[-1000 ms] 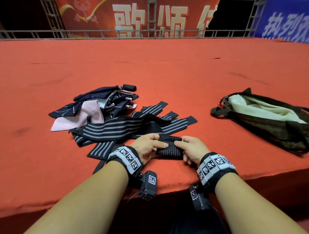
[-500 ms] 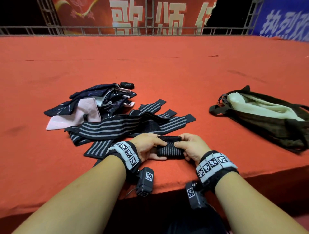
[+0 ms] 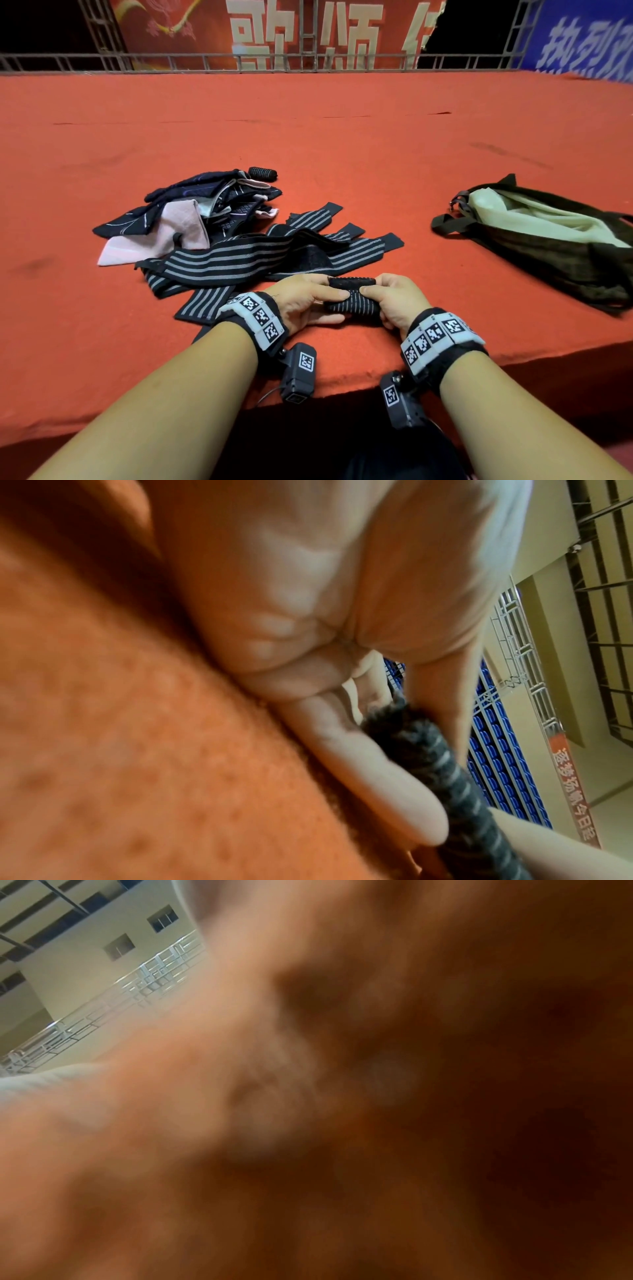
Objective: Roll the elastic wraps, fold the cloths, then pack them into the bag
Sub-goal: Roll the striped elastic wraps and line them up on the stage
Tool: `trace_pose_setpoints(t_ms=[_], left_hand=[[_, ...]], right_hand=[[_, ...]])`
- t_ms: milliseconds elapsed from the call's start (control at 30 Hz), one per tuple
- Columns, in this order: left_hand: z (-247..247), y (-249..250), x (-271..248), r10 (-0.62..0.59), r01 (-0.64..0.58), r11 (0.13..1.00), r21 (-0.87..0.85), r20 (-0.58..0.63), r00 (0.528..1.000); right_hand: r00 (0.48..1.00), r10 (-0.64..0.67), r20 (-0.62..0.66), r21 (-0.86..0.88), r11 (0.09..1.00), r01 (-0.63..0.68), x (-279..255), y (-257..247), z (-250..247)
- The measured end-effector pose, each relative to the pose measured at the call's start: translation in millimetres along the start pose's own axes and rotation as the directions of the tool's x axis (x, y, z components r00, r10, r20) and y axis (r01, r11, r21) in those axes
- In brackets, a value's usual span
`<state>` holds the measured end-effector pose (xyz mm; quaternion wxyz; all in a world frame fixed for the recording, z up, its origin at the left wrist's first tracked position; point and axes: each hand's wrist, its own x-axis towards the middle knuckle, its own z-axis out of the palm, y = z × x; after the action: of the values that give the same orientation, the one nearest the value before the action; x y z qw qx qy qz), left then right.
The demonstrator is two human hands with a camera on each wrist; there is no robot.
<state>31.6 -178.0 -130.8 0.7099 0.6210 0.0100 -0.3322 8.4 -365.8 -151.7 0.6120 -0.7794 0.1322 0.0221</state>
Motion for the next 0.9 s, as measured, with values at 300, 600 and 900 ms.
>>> trace_pose_setpoints(t_ms=[300,600,900], left_hand=[[5.3,3.4,-2.9,0.012,-0.010,0.998,0.067,-0.030,0.999],[3.5,3.3,-4.3,0.034,-0.031,0.999,0.043,-0.054,0.998],[2.0,-0.5,-3.1,0.083,-0.087,0.996,-0.029,-0.121,0.989]], right_hand=[[0.985,-0.054,0.161,0.023,0.998,0.051,-10.5,-2.7,-10.6],[0.977,-0.132,0.165,0.170,0.980,0.104,-16.1,-0.3,-12.9],[0.969,-0.104,0.222,0.205,0.977,0.058,-21.0,-5.8,-9.4]])
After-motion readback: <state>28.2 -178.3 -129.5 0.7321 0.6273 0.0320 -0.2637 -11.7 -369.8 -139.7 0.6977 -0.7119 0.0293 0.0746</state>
